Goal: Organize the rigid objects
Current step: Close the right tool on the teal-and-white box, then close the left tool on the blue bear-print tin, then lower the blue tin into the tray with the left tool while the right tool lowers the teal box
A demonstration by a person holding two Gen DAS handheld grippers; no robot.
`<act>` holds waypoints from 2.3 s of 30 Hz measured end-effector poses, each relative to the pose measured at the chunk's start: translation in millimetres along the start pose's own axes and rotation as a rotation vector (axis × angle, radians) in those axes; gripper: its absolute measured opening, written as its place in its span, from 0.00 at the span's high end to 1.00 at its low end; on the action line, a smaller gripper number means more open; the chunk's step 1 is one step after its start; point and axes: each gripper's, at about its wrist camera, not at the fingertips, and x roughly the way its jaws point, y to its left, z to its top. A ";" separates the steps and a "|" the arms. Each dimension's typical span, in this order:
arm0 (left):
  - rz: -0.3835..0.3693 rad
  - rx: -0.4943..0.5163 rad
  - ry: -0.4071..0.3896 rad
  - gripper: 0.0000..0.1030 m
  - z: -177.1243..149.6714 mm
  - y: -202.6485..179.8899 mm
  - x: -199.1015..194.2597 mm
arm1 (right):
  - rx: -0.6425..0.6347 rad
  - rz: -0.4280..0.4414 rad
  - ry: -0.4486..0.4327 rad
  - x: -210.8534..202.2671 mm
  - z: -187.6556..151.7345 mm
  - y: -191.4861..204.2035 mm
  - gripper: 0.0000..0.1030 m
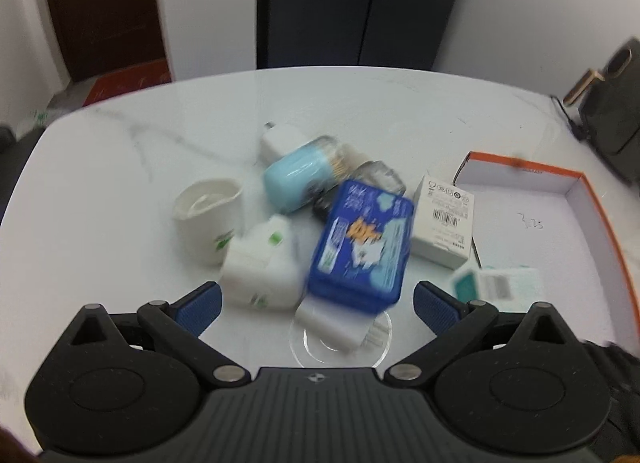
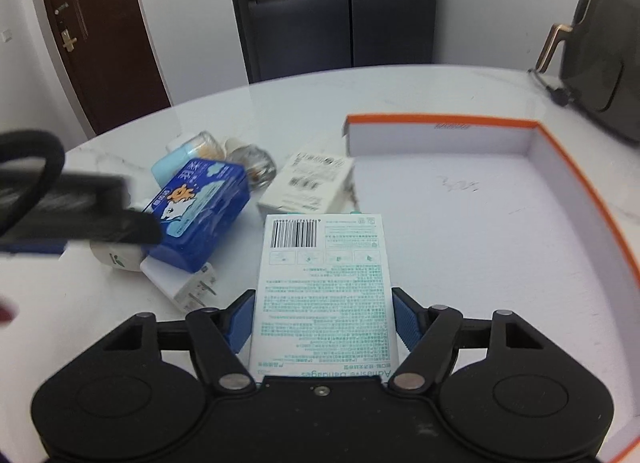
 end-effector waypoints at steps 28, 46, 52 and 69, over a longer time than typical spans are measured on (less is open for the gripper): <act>0.029 0.040 -0.097 0.39 1.7 -69.6 -34.9 | 0.056 0.047 -0.109 -78.4 30.7 -94.2 0.18; -0.034 0.024 -0.153 0.39 7.4 -161.5 -66.7 | 0.030 0.022 -0.151 -101.0 74.1 -167.1 0.18; -0.039 0.032 -0.168 0.39 16.9 -184.6 -64.1 | 0.022 0.023 -0.168 -104.5 86.5 -184.4 0.18; -0.011 0.025 -0.155 0.39 26.9 -204.8 -48.9 | -0.012 0.051 -0.163 -83.8 110.1 -197.6 0.18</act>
